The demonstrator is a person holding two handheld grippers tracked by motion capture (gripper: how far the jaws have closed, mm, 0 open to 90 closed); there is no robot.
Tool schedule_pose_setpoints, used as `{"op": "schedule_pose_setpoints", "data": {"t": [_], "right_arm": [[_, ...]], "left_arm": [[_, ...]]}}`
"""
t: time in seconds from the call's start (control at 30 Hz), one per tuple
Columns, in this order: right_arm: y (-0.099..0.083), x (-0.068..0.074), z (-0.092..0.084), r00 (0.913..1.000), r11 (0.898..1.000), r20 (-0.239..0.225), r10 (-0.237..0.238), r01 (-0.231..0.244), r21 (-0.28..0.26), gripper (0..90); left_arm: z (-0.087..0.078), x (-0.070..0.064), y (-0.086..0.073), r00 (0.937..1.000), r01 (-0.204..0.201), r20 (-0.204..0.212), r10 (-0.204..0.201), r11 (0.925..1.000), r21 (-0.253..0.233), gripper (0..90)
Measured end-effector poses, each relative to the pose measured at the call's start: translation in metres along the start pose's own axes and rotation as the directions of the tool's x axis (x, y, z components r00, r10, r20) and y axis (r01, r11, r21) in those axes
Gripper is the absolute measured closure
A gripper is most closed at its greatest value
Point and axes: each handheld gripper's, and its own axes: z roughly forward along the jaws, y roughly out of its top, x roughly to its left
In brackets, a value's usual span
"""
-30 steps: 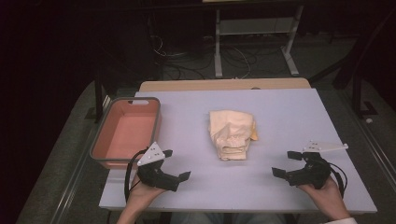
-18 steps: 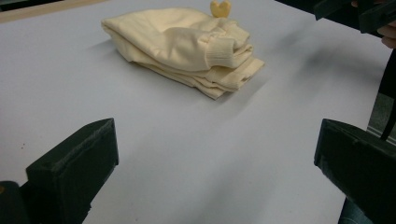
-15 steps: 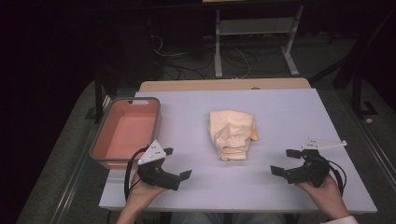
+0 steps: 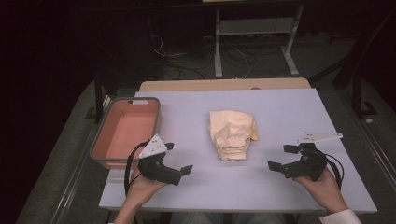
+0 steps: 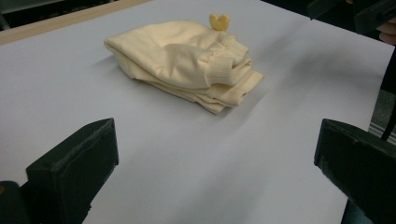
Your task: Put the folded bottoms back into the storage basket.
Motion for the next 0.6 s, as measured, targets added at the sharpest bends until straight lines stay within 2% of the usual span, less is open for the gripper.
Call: {"op": "schedule_pose_setpoints", "data": {"t": [0.3,0.6], "right_arm": [[0.020,0.006,0.003,0.9992,0.999,-0.007,-0.040,0.040,0.003,0.0],[0.030,0.006,0.006,0.9990,0.999,-0.012,-0.043,0.043,0.001,0.0]], "left_arm": [[0.002,0.005,0.016,1.0000,0.003,0.007,-0.003,1.0000,0.005,0.0],[0.008,0.008,0.028,0.9998,0.006,0.017,-0.007,0.9999,0.011,0.0]]}}
